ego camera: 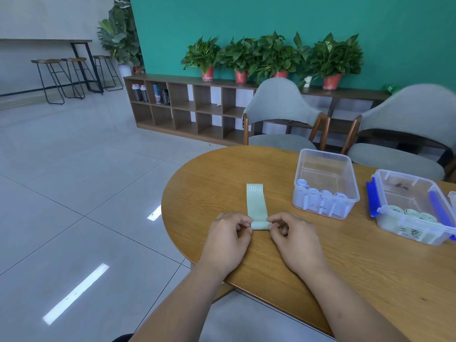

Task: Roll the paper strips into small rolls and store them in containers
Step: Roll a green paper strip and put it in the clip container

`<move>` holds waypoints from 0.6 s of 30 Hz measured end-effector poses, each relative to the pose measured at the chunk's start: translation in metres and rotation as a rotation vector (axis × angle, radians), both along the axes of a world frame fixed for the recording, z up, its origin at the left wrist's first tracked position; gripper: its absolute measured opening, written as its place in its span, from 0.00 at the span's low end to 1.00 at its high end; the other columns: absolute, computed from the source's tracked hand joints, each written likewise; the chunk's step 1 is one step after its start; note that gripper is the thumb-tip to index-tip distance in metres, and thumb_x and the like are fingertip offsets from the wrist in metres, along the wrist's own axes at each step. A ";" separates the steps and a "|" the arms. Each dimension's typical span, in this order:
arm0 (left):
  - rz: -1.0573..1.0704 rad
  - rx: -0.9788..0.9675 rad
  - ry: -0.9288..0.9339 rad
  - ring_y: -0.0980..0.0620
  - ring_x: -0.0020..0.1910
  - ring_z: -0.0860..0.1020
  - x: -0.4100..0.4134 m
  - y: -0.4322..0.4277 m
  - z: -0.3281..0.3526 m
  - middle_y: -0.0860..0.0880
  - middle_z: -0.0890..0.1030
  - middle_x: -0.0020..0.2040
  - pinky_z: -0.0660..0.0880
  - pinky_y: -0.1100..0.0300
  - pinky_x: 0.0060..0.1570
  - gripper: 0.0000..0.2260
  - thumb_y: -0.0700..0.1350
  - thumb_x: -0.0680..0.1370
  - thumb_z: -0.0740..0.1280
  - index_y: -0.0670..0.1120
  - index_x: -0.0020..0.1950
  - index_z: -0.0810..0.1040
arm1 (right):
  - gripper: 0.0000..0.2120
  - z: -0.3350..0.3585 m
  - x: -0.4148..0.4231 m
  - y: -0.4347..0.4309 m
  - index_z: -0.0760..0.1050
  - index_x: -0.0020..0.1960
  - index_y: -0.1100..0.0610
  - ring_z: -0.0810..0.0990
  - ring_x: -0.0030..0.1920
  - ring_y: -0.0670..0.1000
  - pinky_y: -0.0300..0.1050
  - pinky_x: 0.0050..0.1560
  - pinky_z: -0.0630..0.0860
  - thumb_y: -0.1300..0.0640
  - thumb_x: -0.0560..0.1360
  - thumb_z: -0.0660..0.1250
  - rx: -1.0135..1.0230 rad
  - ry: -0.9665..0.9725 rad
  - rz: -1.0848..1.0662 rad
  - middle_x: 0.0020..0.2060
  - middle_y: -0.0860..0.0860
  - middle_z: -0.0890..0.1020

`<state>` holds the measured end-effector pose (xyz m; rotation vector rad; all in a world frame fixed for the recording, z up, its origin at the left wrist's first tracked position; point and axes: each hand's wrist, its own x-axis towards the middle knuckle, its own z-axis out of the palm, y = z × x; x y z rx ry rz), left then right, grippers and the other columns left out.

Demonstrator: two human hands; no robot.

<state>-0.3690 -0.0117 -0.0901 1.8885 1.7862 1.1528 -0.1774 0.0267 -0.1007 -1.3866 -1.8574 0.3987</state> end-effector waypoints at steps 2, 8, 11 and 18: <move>0.004 -0.002 0.014 0.64 0.53 0.75 0.000 0.001 -0.001 0.63 0.82 0.50 0.68 0.76 0.51 0.10 0.47 0.79 0.72 0.57 0.59 0.84 | 0.07 0.001 0.000 -0.001 0.84 0.52 0.44 0.79 0.40 0.41 0.37 0.43 0.75 0.54 0.76 0.74 0.005 -0.011 -0.004 0.40 0.39 0.81; -0.005 0.010 0.017 0.63 0.55 0.74 0.001 0.000 -0.002 0.64 0.82 0.50 0.67 0.78 0.52 0.13 0.46 0.80 0.72 0.56 0.64 0.83 | 0.11 -0.001 0.000 0.001 0.85 0.57 0.45 0.79 0.41 0.41 0.39 0.45 0.78 0.55 0.75 0.76 -0.005 -0.024 0.010 0.42 0.38 0.81; 0.001 0.010 0.002 0.62 0.54 0.75 0.001 0.000 -0.001 0.63 0.82 0.49 0.68 0.77 0.51 0.13 0.46 0.79 0.72 0.57 0.63 0.82 | 0.13 0.000 0.001 0.000 0.84 0.58 0.43 0.79 0.41 0.43 0.42 0.46 0.79 0.55 0.76 0.75 -0.007 0.001 0.007 0.41 0.38 0.82; -0.002 0.009 0.018 0.62 0.54 0.74 0.001 -0.001 0.000 0.63 0.81 0.48 0.68 0.76 0.50 0.10 0.46 0.79 0.72 0.56 0.59 0.83 | 0.07 0.000 0.000 0.001 0.83 0.52 0.42 0.79 0.40 0.42 0.44 0.45 0.79 0.53 0.77 0.74 -0.001 0.001 -0.003 0.40 0.38 0.82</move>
